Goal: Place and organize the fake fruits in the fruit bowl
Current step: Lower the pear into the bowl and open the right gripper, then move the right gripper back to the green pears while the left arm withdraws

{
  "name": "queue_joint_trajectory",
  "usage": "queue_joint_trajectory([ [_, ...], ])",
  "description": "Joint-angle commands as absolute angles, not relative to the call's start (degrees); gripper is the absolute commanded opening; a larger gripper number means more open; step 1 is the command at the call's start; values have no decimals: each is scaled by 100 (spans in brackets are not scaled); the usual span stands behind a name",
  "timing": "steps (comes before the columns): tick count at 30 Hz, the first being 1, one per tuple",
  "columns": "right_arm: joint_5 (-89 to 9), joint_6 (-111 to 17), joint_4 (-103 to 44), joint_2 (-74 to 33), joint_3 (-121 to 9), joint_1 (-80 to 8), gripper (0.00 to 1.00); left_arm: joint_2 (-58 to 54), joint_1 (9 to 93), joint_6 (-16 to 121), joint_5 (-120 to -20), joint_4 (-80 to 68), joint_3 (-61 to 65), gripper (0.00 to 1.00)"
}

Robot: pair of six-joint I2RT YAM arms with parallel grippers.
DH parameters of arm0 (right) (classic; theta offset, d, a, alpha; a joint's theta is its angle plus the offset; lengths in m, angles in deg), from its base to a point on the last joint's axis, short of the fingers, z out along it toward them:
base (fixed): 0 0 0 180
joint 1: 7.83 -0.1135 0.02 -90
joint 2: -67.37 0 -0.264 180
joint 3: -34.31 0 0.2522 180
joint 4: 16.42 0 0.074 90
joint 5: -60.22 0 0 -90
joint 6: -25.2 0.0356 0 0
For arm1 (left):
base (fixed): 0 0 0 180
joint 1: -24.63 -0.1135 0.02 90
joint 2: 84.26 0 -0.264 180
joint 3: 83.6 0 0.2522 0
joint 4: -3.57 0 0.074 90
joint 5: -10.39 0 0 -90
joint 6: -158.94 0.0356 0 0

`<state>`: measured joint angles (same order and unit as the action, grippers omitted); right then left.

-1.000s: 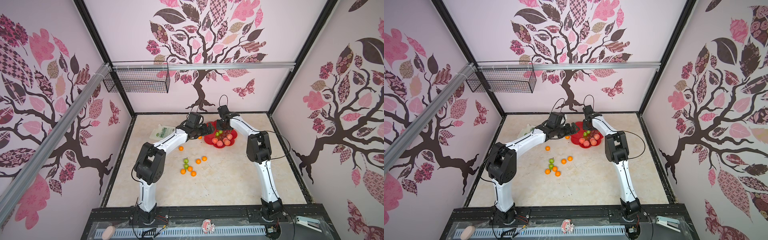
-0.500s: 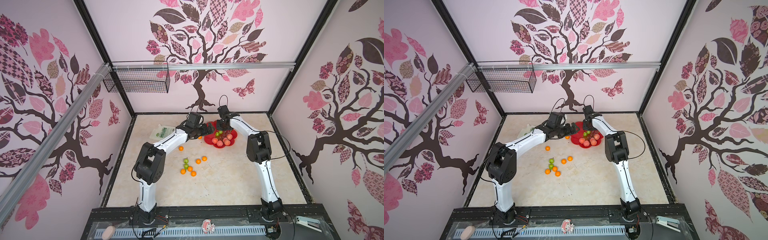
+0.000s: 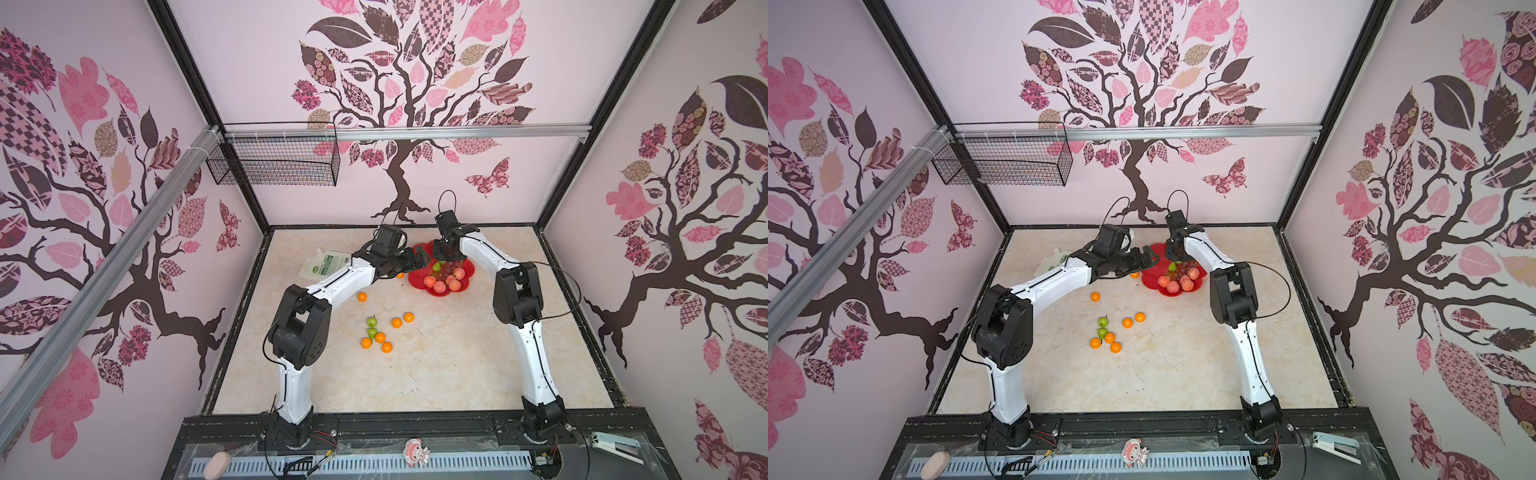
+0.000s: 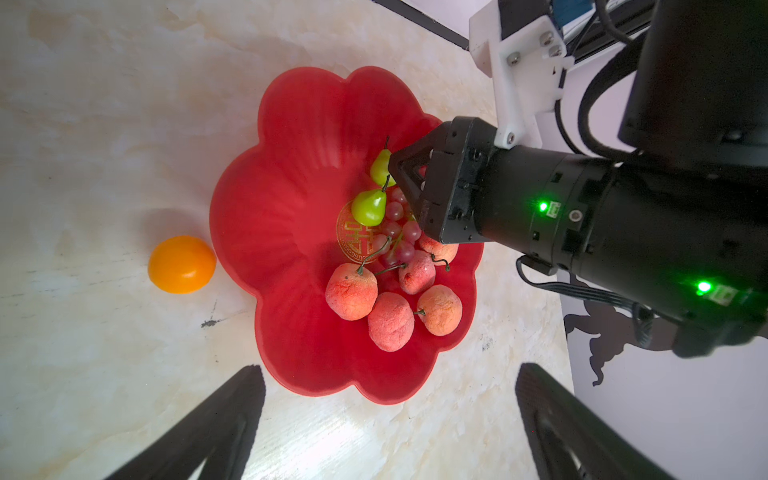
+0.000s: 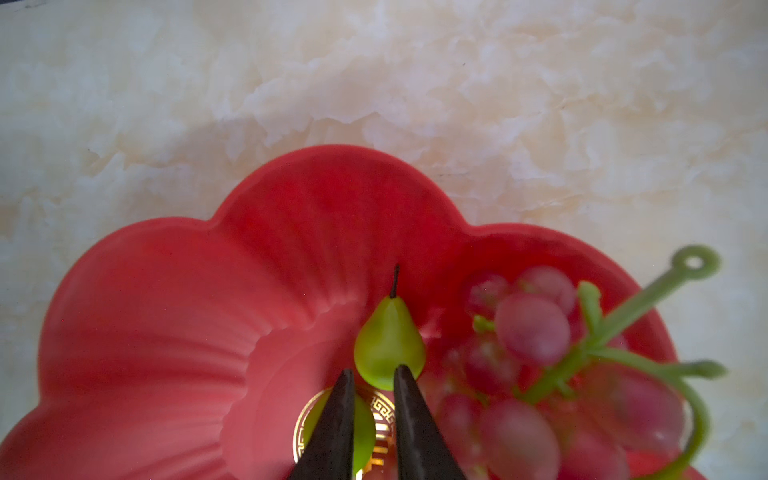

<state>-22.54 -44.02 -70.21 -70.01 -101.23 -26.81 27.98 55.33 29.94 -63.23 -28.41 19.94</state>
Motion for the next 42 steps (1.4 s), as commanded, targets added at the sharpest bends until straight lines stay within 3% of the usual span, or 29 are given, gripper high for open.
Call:
queue_joint_trajectory([
  [1, -2319, -4276, -7134, -6299, -10162, -2663, 22, 2443, 5554, 3062, -6274, -2912, 2158, 98],
  [11, -2539, -3824, -6608, -4887, -8716, -2800, 26, 1462, 5548, 2965, -6395, -2973, 1428, 98],
  [25, -2331, -3557, -6143, -3283, -6535, -4061, 26, -800, 5553, 2982, -7018, -3429, -700, 98],
  [34, -2568, -2934, -5895, -3264, -5900, -5157, 27, -2218, 5433, 2824, -7407, -4029, -1920, 98],
  [42, -2746, -2684, -5937, -4048, -6461, -5874, 30, -3209, 4751, 2632, -7110, -4372, -2780, 98],
])
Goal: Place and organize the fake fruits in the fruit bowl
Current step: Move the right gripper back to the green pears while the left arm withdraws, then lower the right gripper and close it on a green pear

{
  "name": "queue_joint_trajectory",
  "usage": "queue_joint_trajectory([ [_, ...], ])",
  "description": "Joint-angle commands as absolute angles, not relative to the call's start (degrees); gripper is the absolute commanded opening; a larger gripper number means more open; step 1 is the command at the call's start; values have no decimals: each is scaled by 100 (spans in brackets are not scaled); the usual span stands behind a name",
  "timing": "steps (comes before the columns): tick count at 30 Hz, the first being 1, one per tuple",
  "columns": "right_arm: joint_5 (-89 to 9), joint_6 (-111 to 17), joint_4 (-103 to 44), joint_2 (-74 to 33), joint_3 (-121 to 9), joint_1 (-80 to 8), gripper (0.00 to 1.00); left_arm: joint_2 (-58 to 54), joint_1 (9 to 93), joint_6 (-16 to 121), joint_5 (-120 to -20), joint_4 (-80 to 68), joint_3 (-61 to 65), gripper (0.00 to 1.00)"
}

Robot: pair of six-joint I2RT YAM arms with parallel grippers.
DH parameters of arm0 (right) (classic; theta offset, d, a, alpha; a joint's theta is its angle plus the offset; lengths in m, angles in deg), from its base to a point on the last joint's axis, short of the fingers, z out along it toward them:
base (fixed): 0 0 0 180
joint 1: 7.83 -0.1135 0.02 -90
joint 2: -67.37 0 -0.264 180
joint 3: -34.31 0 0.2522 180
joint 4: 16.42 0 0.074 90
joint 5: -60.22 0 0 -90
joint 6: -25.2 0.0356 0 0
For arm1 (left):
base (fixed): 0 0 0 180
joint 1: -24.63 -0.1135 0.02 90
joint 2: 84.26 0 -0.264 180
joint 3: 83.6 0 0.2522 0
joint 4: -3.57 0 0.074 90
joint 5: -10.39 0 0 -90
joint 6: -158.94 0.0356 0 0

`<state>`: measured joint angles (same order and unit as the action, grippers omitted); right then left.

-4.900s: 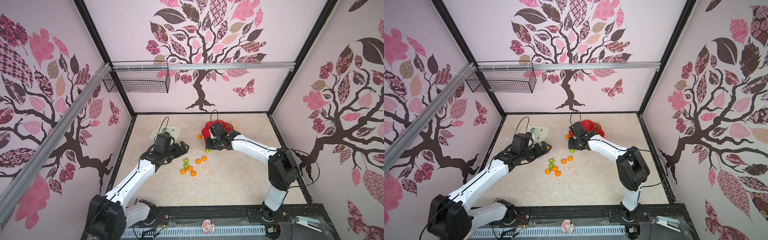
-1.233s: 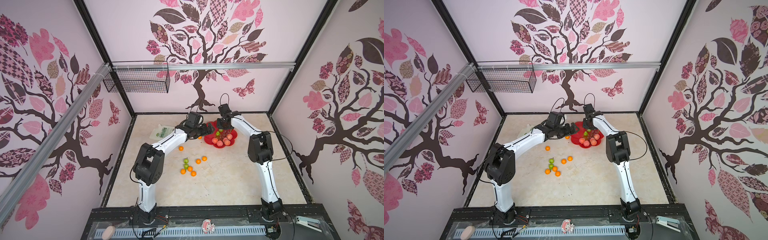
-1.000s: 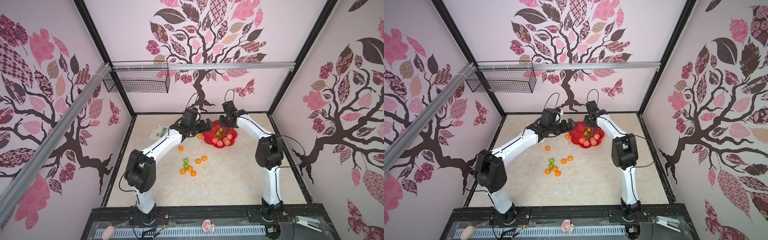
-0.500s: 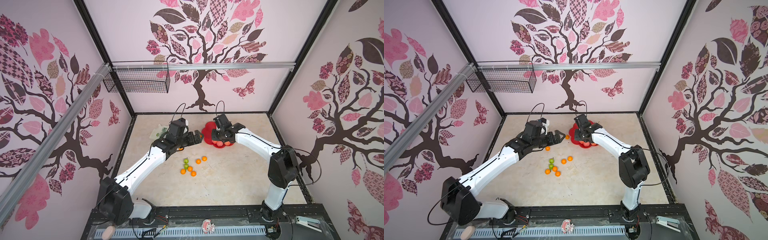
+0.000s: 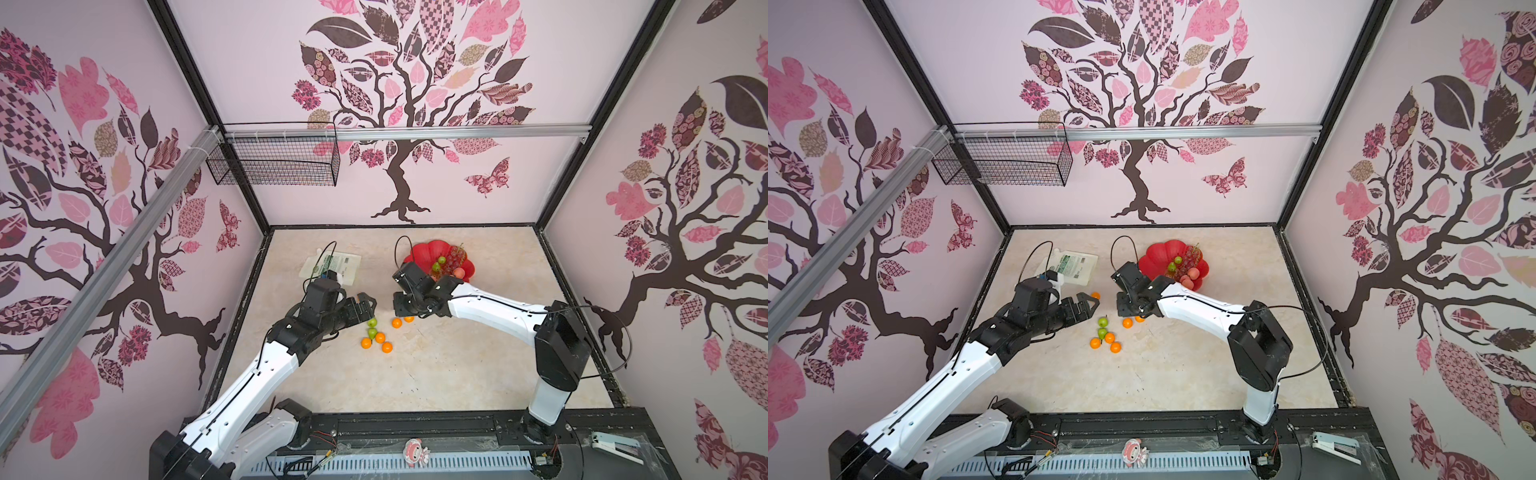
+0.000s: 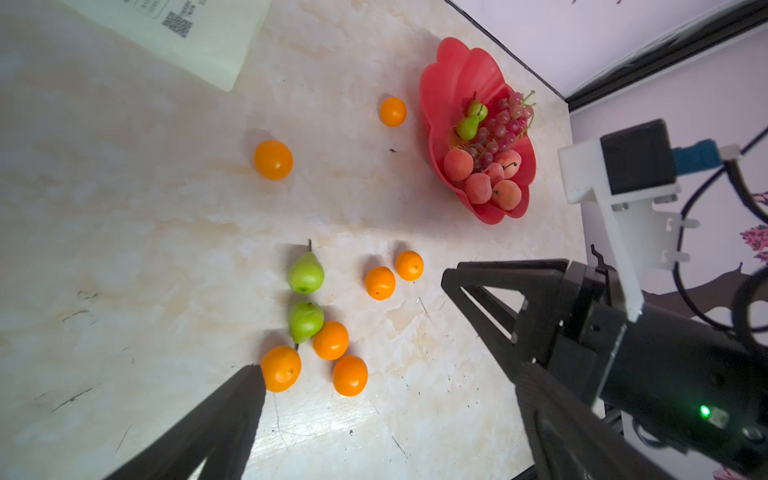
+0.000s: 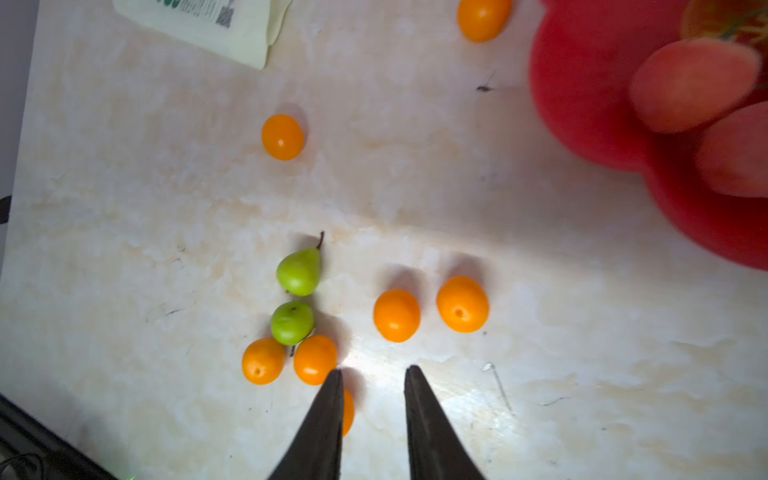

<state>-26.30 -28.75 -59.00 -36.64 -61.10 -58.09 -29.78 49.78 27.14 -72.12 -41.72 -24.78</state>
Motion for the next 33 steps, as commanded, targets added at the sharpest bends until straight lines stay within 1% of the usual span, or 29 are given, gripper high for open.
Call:
queue_joint_trajectory([
  [1, -2783, -2660, -5953, -4171, -6567, -5915, 32, -3329, 4642, 2638, -7051, -4421, -2853, 98],
  [5, -2849, -2584, -5970, -4597, -7000, -6033, 36, -3678, 4174, 2726, -6853, -4662, -3022, 98],
  [10, -2912, -2535, -6315, -5258, -7683, -6142, 41, -3915, 3345, 2816, -6236, -4744, -3275, 98],
  [15, -2946, -2488, -6657, -5802, -8296, -6193, 46, -3966, 2754, 2898, -5747, -4745, -3404, 98],
  [24, -2944, -2540, -7417, -6618, -9255, -6225, 47, -3867, 2609, 2944, -5579, -4700, -3437, 98],
  [33, -2974, -2592, -7779, -6933, -9596, -6249, 48, -3867, 2570, 2940, -5555, -4658, -3463, 98],
])
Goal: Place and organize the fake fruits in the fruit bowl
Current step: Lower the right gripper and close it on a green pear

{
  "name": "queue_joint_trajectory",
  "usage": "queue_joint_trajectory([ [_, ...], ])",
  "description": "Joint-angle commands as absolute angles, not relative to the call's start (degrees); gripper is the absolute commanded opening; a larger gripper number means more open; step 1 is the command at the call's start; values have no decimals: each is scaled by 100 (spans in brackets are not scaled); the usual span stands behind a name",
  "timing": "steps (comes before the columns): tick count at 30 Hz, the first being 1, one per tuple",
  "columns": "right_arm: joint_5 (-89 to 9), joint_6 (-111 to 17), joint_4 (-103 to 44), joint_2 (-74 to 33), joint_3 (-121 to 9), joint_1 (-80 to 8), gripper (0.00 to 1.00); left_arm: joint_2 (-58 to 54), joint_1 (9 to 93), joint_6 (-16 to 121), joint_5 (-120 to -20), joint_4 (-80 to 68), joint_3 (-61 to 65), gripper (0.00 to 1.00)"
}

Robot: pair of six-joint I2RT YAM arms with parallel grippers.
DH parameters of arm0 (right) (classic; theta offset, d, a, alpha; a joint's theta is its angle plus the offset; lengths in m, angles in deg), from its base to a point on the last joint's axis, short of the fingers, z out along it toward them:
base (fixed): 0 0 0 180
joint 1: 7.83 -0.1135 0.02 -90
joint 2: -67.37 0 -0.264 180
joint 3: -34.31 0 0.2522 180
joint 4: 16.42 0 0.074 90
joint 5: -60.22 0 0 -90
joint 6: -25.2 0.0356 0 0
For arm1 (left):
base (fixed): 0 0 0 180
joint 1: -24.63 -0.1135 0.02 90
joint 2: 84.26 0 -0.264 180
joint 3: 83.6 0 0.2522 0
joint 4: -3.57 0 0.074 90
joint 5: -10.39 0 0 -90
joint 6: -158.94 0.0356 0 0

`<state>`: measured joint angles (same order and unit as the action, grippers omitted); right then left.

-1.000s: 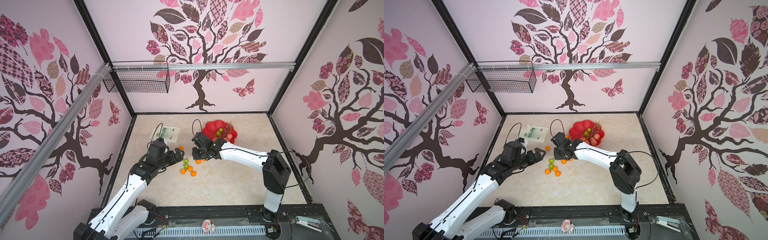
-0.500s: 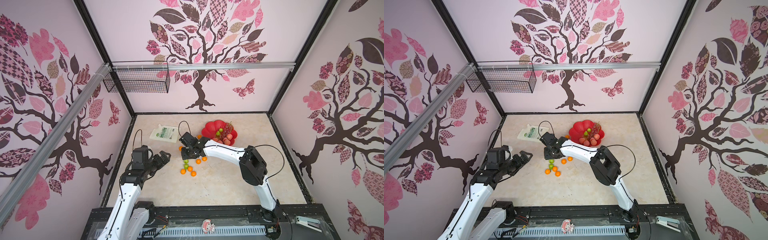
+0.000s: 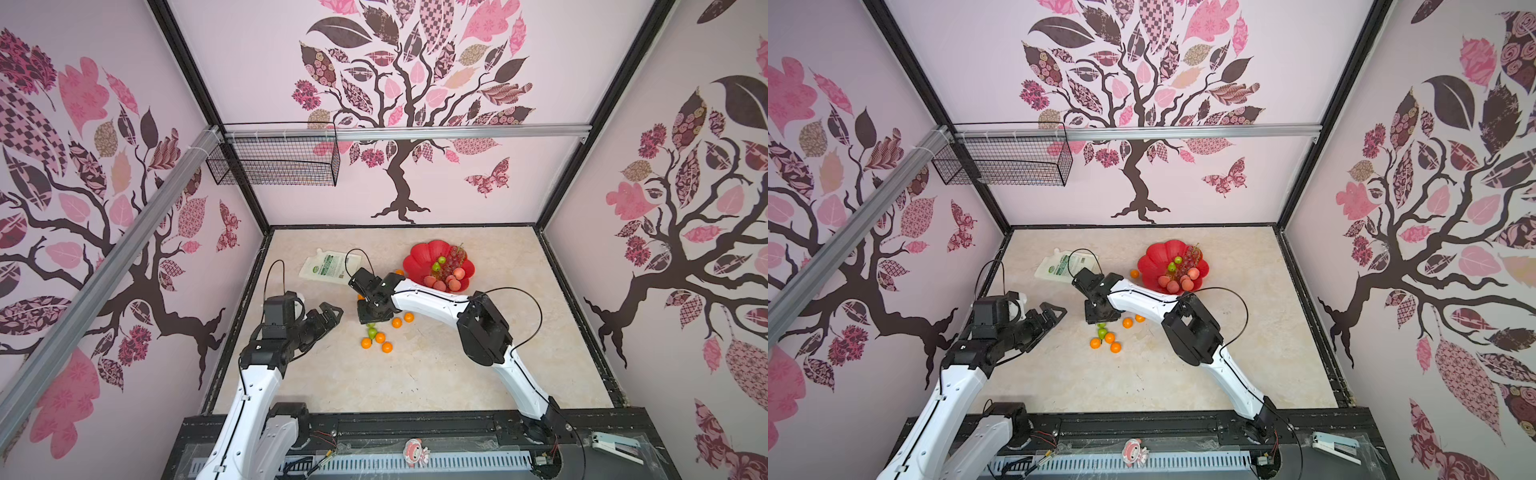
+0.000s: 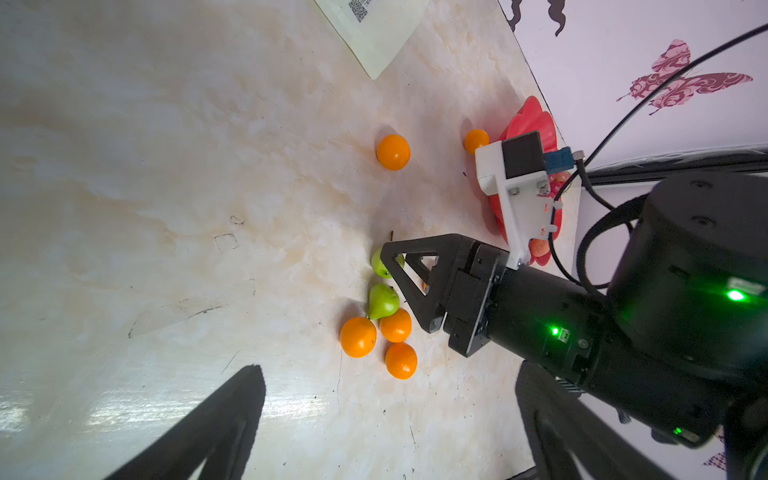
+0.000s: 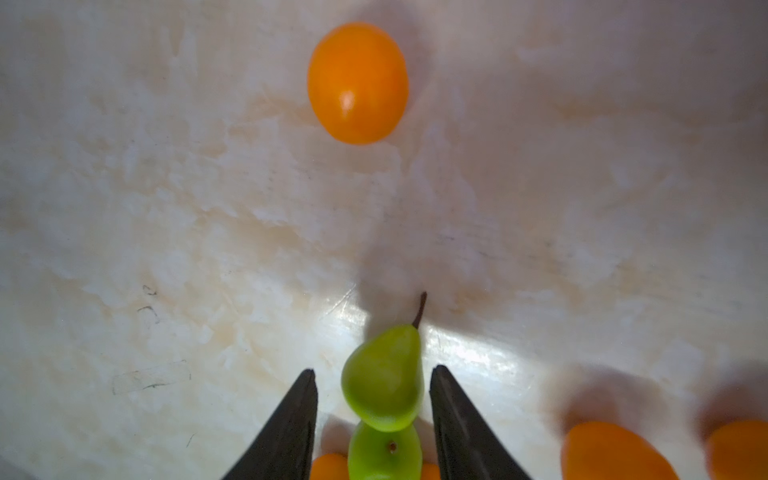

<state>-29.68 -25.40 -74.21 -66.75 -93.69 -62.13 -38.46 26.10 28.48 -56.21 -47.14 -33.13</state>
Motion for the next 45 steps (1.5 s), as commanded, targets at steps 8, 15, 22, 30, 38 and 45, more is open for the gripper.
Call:
queue_joint_trajectory([
  [8, -2934, -2663, -8130, -7225, -10024, -6259, 48, -3859, 2577, 2948, -5541, -4645, -3467, 98],
  [15, -2891, -2709, -8344, -7361, -10316, -6287, 49, -3843, 2567, 2957, -5519, -4631, -3463, 98],
  [22, -2873, -2761, -8613, -7699, -10646, -6311, 49, -3846, 2565, 2949, -5500, -4612, -3476, 98],
  [30, -2848, -2813, -8846, -7886, -10951, -6329, 47, -3831, 2557, 2957, -5491, -4596, -3486, 98],
  [38, -2847, -2816, -8846, -7879, -10940, -6329, 42, -3792, 2550, 2966, -5474, -4561, -3485, 98],
  [45, -2852, -2824, -8817, -7856, -10944, -6329, 39, -3804, 2548, 2961, -5465, -4588, -3473, 98],
])
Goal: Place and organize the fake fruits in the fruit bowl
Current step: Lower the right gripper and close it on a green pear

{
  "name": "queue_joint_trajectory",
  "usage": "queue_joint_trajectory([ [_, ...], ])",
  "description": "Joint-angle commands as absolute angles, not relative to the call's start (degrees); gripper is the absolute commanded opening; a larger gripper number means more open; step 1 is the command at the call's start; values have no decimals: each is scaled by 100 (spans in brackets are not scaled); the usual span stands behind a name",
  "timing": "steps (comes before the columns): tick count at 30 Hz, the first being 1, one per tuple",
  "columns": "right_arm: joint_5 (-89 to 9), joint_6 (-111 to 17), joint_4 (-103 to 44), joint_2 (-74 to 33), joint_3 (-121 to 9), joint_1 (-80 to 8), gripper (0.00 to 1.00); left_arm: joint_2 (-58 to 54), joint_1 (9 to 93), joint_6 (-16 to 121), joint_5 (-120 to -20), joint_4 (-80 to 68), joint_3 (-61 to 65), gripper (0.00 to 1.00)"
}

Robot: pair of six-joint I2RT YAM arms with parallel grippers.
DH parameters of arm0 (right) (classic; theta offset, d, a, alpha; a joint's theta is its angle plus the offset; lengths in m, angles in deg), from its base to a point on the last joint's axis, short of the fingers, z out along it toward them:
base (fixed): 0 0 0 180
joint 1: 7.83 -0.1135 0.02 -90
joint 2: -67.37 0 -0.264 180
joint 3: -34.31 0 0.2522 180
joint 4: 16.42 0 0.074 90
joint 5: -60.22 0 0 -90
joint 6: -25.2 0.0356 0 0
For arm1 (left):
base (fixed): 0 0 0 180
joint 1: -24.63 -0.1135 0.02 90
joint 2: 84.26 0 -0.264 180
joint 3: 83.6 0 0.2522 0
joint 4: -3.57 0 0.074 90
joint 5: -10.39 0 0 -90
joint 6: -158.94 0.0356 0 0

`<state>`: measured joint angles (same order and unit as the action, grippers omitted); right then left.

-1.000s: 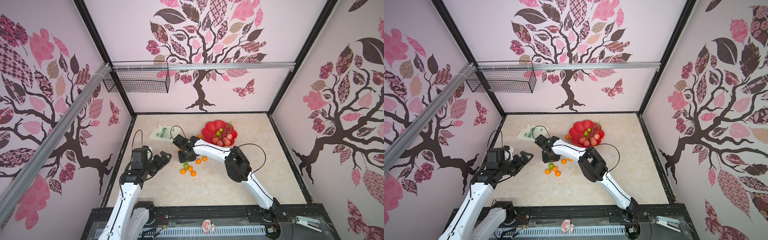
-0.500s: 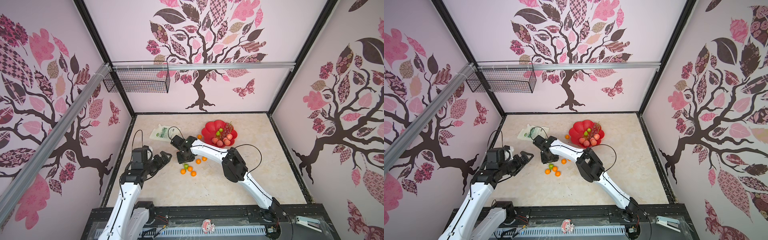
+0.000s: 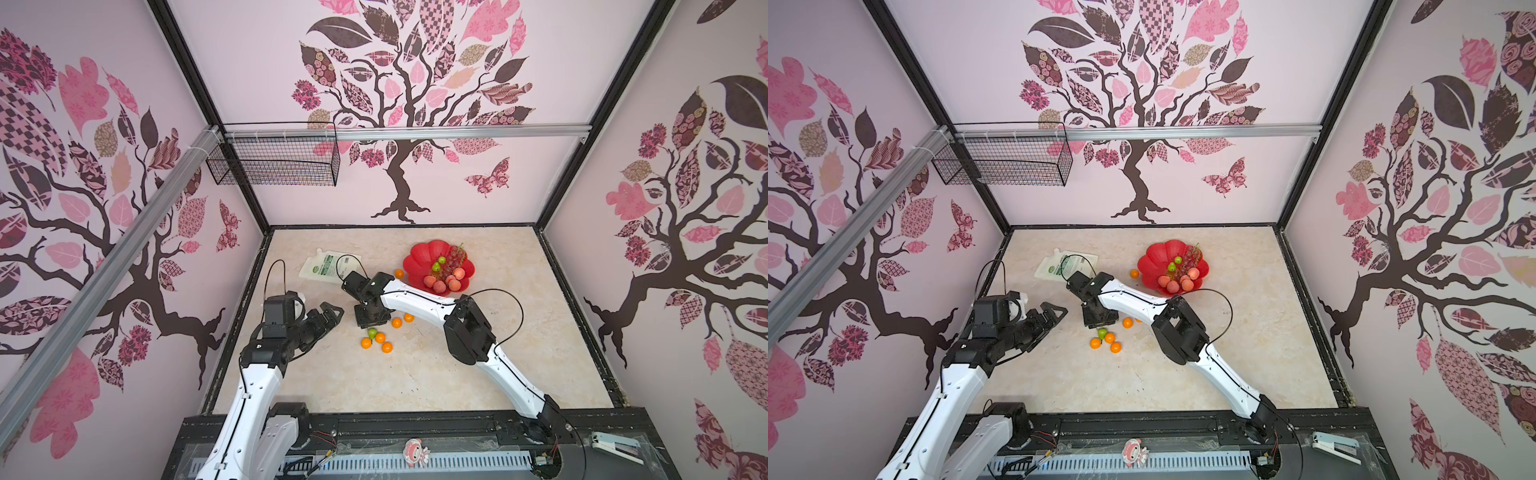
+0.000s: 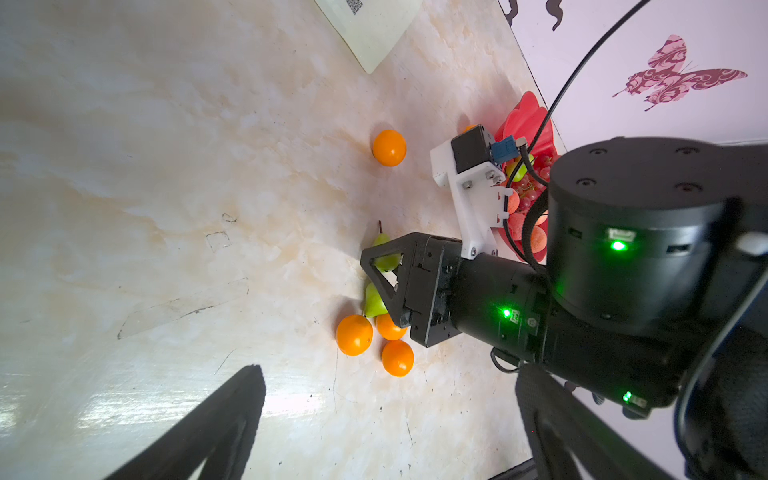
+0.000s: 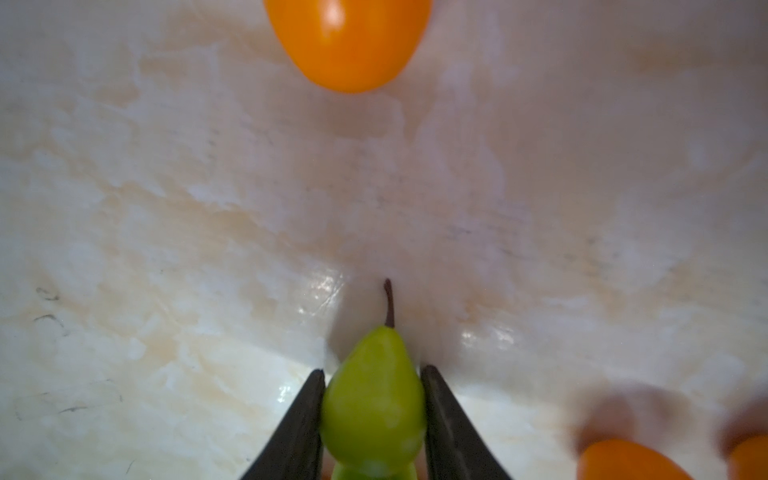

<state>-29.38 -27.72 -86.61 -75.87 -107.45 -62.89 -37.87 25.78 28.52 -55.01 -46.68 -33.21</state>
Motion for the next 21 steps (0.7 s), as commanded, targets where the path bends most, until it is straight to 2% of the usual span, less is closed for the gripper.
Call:
queue_joint_trajectory([
  [1, -2859, -2834, -8811, -7849, -10944, -6335, 39, -3806, 2550, 2966, -5457, -4585, -3468, 98],
  [11, -2993, -2856, -8641, -7466, -10991, -6202, 36, -3800, 2544, 3138, -5404, -4642, -3053, 98],
  [17, -3027, -2885, -8559, -6749, -10831, -6016, 35, -3613, 2619, 3168, -5301, -4554, -2722, 98],
  [21, -3091, -2886, -8348, -6275, -10435, -5836, 35, -3372, 2963, 3098, -5460, -4344, -2505, 98],
])
